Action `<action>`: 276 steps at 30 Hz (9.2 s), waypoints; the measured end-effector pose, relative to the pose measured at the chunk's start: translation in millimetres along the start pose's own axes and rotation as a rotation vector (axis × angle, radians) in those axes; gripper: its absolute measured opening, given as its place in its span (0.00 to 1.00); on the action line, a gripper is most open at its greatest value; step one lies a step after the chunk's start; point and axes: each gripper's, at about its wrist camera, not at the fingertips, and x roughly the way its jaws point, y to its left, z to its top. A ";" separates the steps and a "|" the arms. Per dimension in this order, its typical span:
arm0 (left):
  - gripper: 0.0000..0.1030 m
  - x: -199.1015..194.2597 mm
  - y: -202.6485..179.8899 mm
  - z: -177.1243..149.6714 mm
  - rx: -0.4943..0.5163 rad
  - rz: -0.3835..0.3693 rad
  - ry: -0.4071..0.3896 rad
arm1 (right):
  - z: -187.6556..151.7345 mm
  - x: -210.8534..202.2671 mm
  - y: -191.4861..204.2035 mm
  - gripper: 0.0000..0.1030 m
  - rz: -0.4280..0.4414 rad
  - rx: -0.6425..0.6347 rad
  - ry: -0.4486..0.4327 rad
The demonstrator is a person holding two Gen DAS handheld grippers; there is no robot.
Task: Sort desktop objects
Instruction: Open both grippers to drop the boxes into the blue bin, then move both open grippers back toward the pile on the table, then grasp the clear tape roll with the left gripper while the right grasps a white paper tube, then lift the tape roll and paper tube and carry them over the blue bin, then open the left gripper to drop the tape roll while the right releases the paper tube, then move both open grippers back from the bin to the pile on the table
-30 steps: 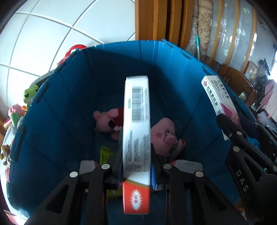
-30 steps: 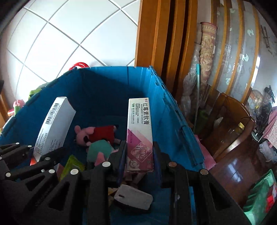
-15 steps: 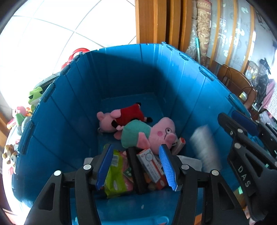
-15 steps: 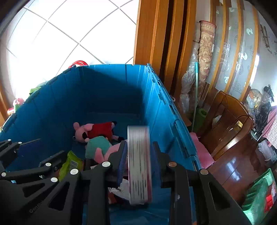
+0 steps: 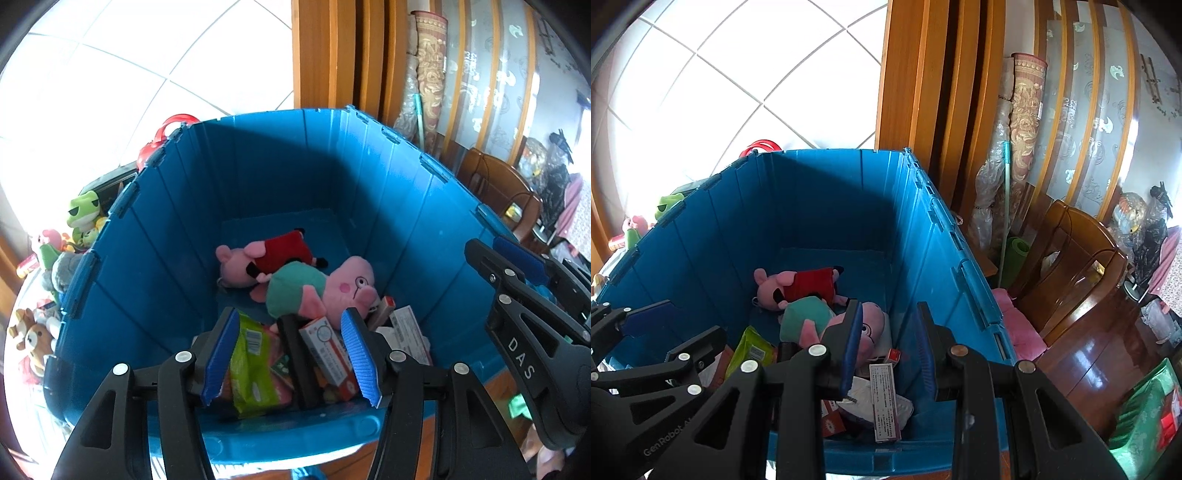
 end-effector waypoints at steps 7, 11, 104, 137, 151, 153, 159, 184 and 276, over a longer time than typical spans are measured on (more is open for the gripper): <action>0.56 -19.8 20.8 -7.6 -0.015 0.004 -0.034 | -0.5 -11.6 19.9 0.27 0.000 -0.014 -0.006; 0.56 -32.8 37.7 -12.7 -0.030 0.016 -0.052 | -1.1 -22.0 37.9 0.27 0.013 -0.029 -0.017; 0.20 117.8 523.6 -251.8 -0.744 0.411 0.381 | -111.3 195.2 613.1 0.47 0.627 -0.545 0.482; 0.07 24.8 500.3 -184.9 -0.561 0.435 0.106 | -58.8 100.0 572.9 0.44 0.640 -0.459 0.254; 0.07 -48.6 475.9 -153.4 -0.441 0.395 -0.092 | -23.9 6.8 532.5 0.44 0.599 -0.381 0.063; 0.07 -56.1 469.8 -147.7 -0.424 0.377 -0.116 | -18.4 -7.7 523.8 0.44 0.582 -0.370 0.031; 0.07 -73.1 438.9 -125.4 -0.370 0.321 -0.184 | 1.1 -42.6 481.5 0.44 0.512 -0.318 -0.066; 0.07 -52.5 68.1 30.0 -0.061 0.087 -0.349 | 56.9 -43.5 81.7 0.44 0.192 -0.038 -0.234; 0.80 -112.9 161.6 -85.0 -0.201 0.229 -0.220 | -13.6 -73.5 112.3 1.00 0.117 -0.044 -0.111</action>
